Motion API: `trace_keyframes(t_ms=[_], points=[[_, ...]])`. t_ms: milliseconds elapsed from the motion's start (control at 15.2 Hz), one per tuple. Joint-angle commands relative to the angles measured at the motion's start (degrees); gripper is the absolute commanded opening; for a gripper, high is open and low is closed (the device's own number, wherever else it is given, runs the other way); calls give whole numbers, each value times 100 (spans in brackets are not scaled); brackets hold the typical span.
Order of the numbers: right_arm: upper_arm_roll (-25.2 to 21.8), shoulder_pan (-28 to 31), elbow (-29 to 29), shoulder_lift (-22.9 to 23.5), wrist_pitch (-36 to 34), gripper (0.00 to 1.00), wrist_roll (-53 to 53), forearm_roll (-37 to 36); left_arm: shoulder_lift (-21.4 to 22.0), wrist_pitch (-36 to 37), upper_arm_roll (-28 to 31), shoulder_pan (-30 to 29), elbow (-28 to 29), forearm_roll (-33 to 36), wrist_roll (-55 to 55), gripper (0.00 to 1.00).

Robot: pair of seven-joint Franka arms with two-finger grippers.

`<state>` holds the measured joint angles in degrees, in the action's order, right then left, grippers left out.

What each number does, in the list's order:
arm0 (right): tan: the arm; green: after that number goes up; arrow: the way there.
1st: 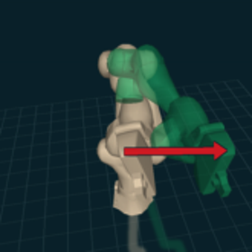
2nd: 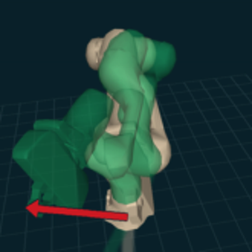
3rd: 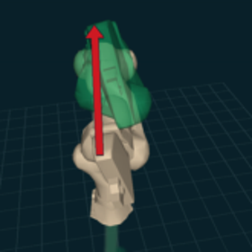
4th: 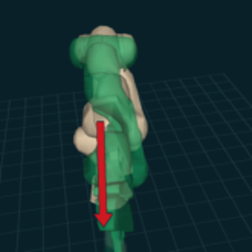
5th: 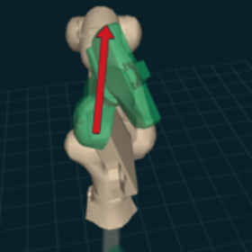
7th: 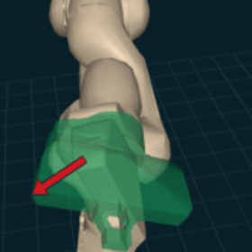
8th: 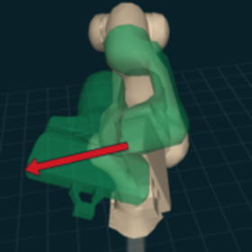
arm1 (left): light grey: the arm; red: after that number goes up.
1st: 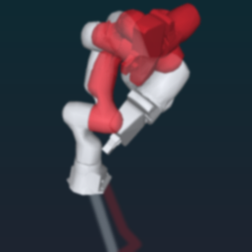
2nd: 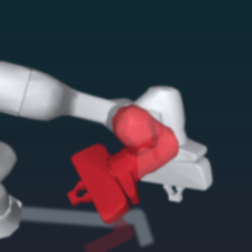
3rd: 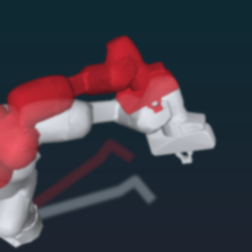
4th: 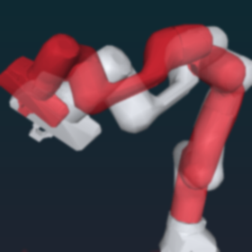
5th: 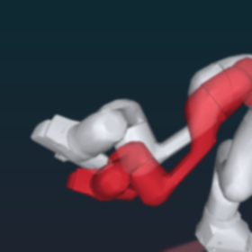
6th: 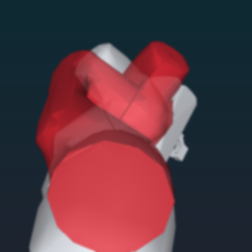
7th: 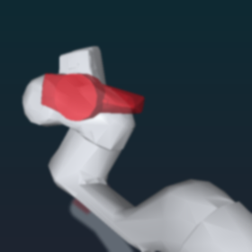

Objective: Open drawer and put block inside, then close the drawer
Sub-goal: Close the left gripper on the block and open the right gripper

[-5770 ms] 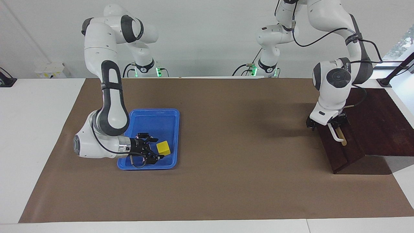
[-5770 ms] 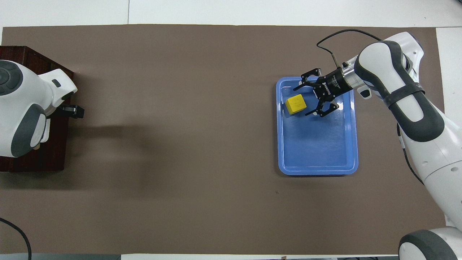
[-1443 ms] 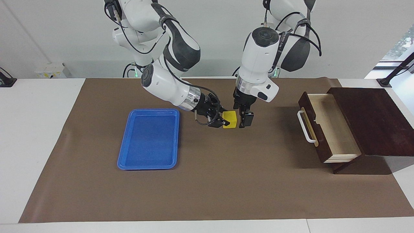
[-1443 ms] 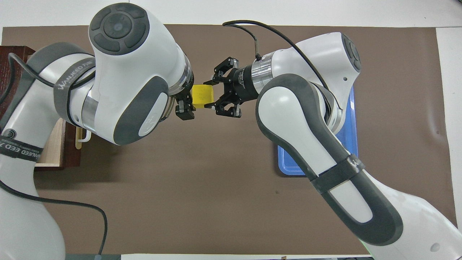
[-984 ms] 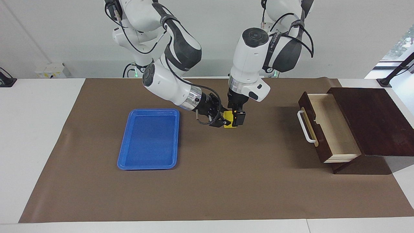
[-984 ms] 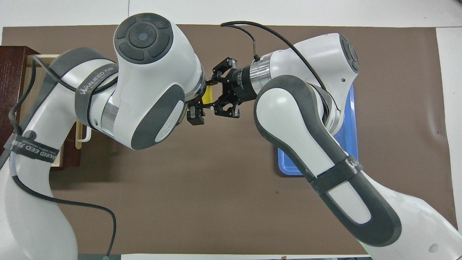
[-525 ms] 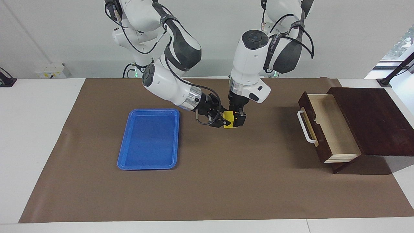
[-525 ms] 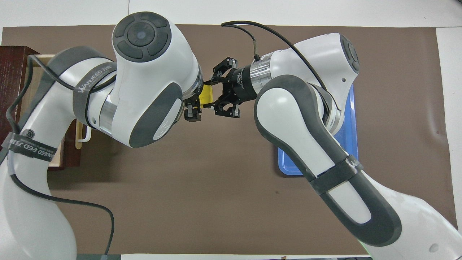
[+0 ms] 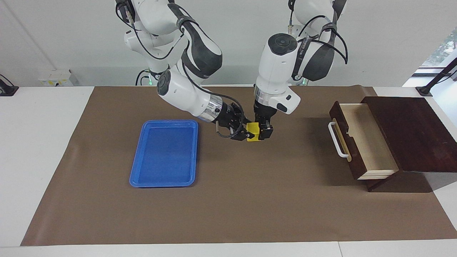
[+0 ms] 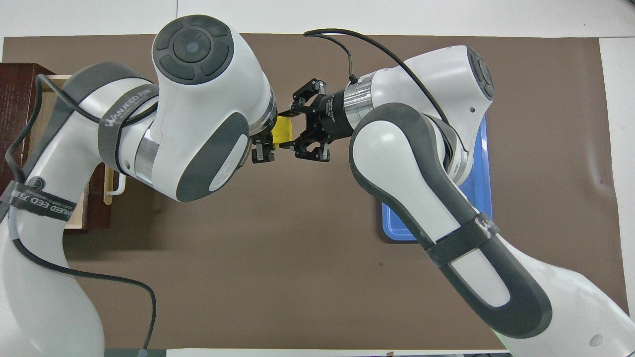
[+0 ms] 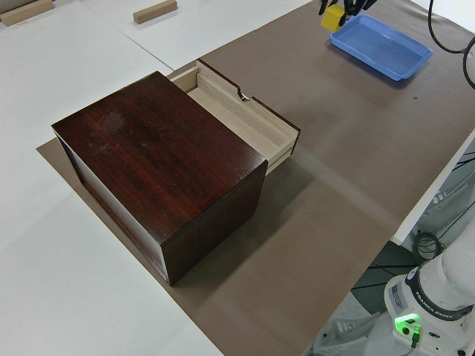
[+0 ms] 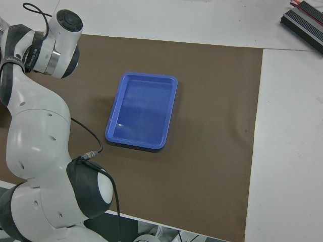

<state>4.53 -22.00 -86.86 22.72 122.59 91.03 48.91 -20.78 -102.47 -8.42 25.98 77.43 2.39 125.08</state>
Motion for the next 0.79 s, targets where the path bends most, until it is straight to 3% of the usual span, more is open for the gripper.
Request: trace_keyframes(t_ms=[0, 66, 131, 459, 525, 590, 721], points=[[4, 11, -68, -57, 72, 0, 29, 171, -40, 52, 33, 30, -70, 95, -1, 46], [4, 11, -68, -57, 72, 0, 29, 171, -40, 52, 33, 30, -70, 104, -10, 19], [4, 11, -68, -57, 72, 0, 29, 162, -40, 52, 33, 30, -70, 104, -71, 0], [4, -15, -68, -57, 81, 0, 90, 162, -49, 43, 24, 30, -79, 69, -141, 0], [-4, -15, -76, -57, 90, 72, 186, 162, -49, 43, 24, 30, -79, 87, -159, 0], [-4, -6, -68, -57, 90, 100, 248, 162, -49, 43, 24, 30, -70, 78, -211, 0], [4, 11, -68, -57, 81, 100, 249, 162, -49, 60, 24, 30, -79, 87, -273, 0]])
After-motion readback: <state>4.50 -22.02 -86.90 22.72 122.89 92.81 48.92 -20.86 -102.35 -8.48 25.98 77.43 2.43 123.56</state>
